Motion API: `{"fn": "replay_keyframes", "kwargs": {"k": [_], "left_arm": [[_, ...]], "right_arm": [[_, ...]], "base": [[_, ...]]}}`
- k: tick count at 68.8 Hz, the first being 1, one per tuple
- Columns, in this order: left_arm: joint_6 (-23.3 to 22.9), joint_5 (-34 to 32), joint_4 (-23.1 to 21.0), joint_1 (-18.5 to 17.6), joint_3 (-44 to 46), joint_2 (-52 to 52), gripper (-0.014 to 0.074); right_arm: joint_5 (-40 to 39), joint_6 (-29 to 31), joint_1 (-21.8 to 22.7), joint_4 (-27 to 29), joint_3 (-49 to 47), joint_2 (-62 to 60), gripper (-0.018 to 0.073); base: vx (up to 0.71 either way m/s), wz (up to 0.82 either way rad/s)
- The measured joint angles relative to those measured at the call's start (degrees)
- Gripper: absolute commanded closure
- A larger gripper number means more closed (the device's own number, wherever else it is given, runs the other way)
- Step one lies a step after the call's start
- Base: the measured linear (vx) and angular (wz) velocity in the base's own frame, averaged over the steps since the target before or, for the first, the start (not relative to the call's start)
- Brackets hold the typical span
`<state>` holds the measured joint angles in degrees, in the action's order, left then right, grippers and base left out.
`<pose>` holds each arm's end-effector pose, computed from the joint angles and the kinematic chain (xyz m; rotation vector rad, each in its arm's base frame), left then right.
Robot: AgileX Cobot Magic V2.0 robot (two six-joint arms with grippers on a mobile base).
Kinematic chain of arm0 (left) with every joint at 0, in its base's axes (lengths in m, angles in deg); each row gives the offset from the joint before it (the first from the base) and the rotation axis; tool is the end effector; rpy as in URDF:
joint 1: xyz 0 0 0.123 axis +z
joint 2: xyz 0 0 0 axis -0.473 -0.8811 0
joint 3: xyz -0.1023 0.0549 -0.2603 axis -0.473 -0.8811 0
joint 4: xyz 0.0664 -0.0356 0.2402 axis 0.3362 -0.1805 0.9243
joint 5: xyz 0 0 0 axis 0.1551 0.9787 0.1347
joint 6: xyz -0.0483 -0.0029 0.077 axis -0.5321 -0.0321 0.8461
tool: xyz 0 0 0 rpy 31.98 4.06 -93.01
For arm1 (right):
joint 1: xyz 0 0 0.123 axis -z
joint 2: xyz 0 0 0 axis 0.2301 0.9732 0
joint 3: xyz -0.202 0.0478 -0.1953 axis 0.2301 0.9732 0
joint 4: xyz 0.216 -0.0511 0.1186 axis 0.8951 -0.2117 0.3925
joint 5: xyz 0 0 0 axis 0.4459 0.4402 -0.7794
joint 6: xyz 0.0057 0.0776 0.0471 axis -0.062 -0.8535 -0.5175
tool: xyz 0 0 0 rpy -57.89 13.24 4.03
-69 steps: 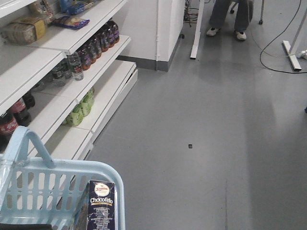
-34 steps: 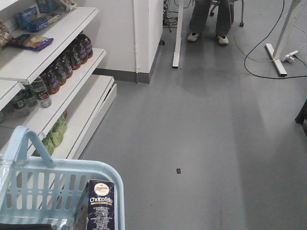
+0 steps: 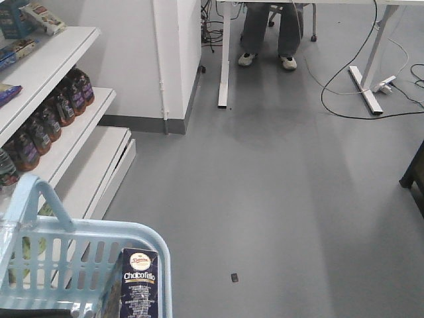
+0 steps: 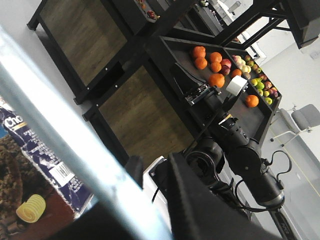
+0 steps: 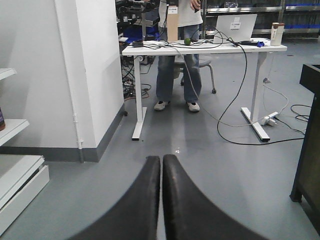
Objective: Left arm holds basket, right arm returns cookies
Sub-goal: 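Turn the base and drive toward the snack shelf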
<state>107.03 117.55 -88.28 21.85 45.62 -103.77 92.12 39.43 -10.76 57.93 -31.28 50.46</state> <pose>0.0526 -0.0826 0.3357 0.3556 2.0582 -1.3281 0.0566 -0.0025 0.1935 0.0426 1.6167 -0.0278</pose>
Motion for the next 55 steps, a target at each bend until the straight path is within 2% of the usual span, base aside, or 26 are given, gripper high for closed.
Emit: {"fn": "replay_keyframes", "kwargs": {"k": [23,55], "left_arm": [[0.00,0.00,0.00,0.00,0.00,0.00,0.0603],[0.00,0.00,0.00,0.00,0.00,0.00,0.0603]], "right_arm": [[0.00,0.00,0.00,0.00,0.00,0.00,0.0563],[0.00,0.00,0.00,0.00,0.00,0.00,0.0563]], "base": [[0.44,-0.12],[0.42,0.02]]}}
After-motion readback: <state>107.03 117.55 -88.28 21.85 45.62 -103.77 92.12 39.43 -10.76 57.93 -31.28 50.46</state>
